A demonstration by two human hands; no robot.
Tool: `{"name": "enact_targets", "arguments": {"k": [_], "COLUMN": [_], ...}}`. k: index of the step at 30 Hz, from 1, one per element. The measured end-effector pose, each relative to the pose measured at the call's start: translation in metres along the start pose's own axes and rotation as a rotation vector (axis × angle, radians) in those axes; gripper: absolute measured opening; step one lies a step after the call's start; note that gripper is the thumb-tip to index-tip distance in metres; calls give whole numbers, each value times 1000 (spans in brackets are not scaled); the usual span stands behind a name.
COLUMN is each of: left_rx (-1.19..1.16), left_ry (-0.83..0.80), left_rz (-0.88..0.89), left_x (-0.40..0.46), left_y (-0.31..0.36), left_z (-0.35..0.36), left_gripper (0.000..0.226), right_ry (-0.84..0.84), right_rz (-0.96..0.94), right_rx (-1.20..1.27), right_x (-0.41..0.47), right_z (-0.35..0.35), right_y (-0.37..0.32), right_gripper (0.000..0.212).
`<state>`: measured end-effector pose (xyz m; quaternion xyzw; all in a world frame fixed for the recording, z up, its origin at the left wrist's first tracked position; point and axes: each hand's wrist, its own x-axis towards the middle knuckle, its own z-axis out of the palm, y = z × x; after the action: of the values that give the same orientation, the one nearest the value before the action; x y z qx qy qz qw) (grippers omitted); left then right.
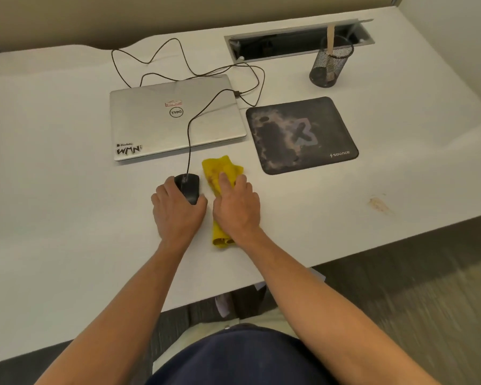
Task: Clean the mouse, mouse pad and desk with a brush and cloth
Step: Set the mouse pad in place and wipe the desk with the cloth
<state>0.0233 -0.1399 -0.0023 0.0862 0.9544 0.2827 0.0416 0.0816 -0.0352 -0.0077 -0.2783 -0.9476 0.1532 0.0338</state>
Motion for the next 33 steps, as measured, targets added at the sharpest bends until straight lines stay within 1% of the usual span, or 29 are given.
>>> {"name": "enact_targets", "arguments": {"k": [4, 9, 12, 14, 16, 18, 20, 22, 23, 27, 30, 33], "left_rx": [41, 48, 35, 5, -46, -98, -135, -160, -174, -183, -139, -76], "left_ry": [1, 17, 36, 76, 118, 147, 148, 113, 75, -117, -210, -281], "left_rz": [19, -7, 1, 12, 53, 160, 309, 446, 489, 533, 540, 596], "left_x": [1, 2, -1, -5, -7, -7, -7, -9, -11, -20, -27, -34], "left_y": [0, 3, 3, 5, 7, 11, 14, 18, 21, 34, 45, 57], "left_z": [4, 9, 12, 14, 14, 14, 15, 19, 21, 37, 51, 65], "left_gripper": [71, 85, 88, 85, 77, 64, 50, 38, 34, 31, 33, 36], "right_ry": [41, 85, 130, 211, 263, 224, 123, 62, 67, 159, 161, 201], "right_rz": [112, 261, 341, 324, 247, 170, 130, 119, 119, 176, 285, 452], "right_rx": [1, -1, 54, 111, 141, 140, 106, 63, 53, 11, 6, 38], "right_x": [-17, -43, -59, -62, -57, -48, -43, -44, -45, -53, -65, -81], "right_z": [-6, -19, -29, -34, -35, -31, -21, -11, -8, -10, -20, -33], "right_y": [23, 61, 74, 72, 59, 42, 30, 28, 31, 60, 96, 134], "right_gripper": [53, 51, 51, 51, 51, 52, 54, 55, 54, 53, 53, 53]}}
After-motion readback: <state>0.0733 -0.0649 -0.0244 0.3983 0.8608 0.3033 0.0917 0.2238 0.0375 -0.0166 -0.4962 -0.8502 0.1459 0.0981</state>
